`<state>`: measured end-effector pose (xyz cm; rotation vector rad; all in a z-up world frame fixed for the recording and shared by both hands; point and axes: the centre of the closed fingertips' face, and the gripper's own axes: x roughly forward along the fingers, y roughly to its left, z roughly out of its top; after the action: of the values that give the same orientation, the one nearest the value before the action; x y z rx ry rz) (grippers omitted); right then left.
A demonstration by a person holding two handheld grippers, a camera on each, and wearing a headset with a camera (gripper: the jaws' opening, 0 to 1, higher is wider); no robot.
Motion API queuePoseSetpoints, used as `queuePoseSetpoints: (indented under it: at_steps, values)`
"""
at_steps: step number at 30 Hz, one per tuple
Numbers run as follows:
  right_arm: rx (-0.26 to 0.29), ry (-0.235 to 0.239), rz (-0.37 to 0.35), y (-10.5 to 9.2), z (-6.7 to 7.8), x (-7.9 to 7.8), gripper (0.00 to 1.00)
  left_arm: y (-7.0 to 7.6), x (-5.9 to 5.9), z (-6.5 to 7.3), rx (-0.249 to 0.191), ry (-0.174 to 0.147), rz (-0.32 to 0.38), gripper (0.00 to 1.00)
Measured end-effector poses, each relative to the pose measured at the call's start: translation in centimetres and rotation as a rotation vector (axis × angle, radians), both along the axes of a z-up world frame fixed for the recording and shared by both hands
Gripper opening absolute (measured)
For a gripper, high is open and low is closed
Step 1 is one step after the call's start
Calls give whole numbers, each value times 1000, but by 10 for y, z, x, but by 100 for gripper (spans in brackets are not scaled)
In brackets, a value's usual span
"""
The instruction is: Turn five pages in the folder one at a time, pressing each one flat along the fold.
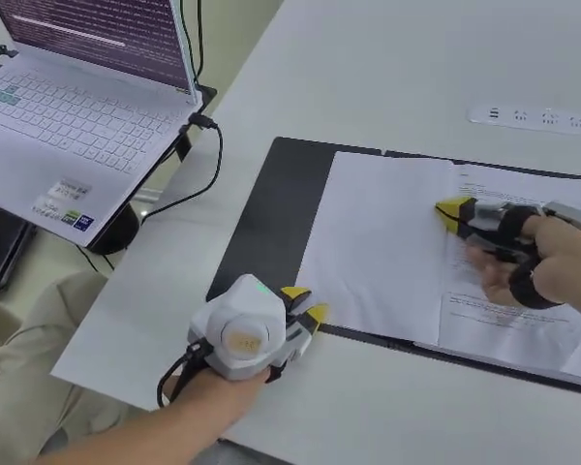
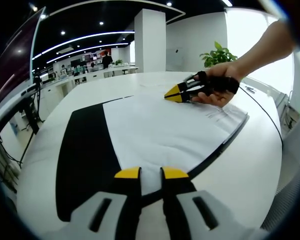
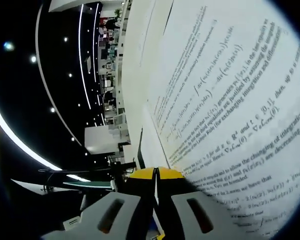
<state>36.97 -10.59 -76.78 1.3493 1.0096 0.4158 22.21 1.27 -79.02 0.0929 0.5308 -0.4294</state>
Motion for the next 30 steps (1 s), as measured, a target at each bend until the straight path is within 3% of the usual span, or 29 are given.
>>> queuePoseSetpoints:
  at_steps: [6, 11, 25, 30]
  values:
    - [10, 17, 33, -1, 1, -25, 0, 1, 0, -1, -5, -1, 4, 13]
    - [-27, 12, 126, 2, -1, -53, 0, 1, 0, -1, -5, -1, 4, 13]
    - [-26, 31, 175, 0, -6, -124, 0, 0, 0, 0, 5, 6, 2, 13]
    - [-31, 42, 189, -8, -16, -144, 0, 0, 0, 0, 13, 14, 0, 13]
